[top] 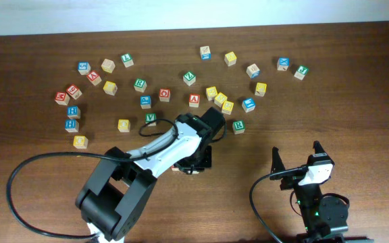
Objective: Spell out ICRA
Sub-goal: 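Carry the yellow C block and place it right of the I block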
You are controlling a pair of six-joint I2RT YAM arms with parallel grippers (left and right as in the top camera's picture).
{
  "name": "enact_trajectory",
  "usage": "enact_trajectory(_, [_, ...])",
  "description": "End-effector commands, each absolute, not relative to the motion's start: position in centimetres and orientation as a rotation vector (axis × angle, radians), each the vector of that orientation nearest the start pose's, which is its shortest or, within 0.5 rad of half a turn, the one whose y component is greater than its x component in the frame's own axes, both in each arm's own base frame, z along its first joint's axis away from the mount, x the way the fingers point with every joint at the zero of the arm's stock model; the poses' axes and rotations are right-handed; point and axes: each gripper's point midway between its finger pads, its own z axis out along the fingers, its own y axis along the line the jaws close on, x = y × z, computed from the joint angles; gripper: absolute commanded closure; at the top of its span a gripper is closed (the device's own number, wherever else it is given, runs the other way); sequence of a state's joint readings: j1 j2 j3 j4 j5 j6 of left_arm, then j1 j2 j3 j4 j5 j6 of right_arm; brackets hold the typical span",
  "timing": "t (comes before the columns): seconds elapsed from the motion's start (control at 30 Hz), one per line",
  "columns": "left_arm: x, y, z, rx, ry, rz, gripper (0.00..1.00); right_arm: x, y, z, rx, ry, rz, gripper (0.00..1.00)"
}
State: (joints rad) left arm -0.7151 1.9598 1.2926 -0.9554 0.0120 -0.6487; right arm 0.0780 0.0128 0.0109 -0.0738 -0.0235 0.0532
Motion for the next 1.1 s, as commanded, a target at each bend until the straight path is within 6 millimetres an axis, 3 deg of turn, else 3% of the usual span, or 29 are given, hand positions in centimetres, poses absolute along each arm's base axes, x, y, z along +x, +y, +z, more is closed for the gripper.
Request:
enact_trajectory(0.0, [25.9,-21.3,0.6,0.089,3.149,0.124,0.79,24.5,2.0,15.5,-0.02,1.653,0.112,0.02])
enact_trajectory(0.5, [25.6,-20.5,-0.1,0.008,3.146,0.17,0.79,24.5,2.0,15.5,-0.02,1.653,0.112,0.02])
enact_trajectory(0.7, [26.4,-21.1,-0.1,0.006,3.116,0.128,0.78,24.5,2.0,15.5,-0.02,1.653,0.112,0.02])
enact_trajectory(1.07, [26.9,-20.3,-0.1,-0.041,3.122,0.122,0.77,24.5,2.0,15.5,-0.02,1.653,0.112,0.02])
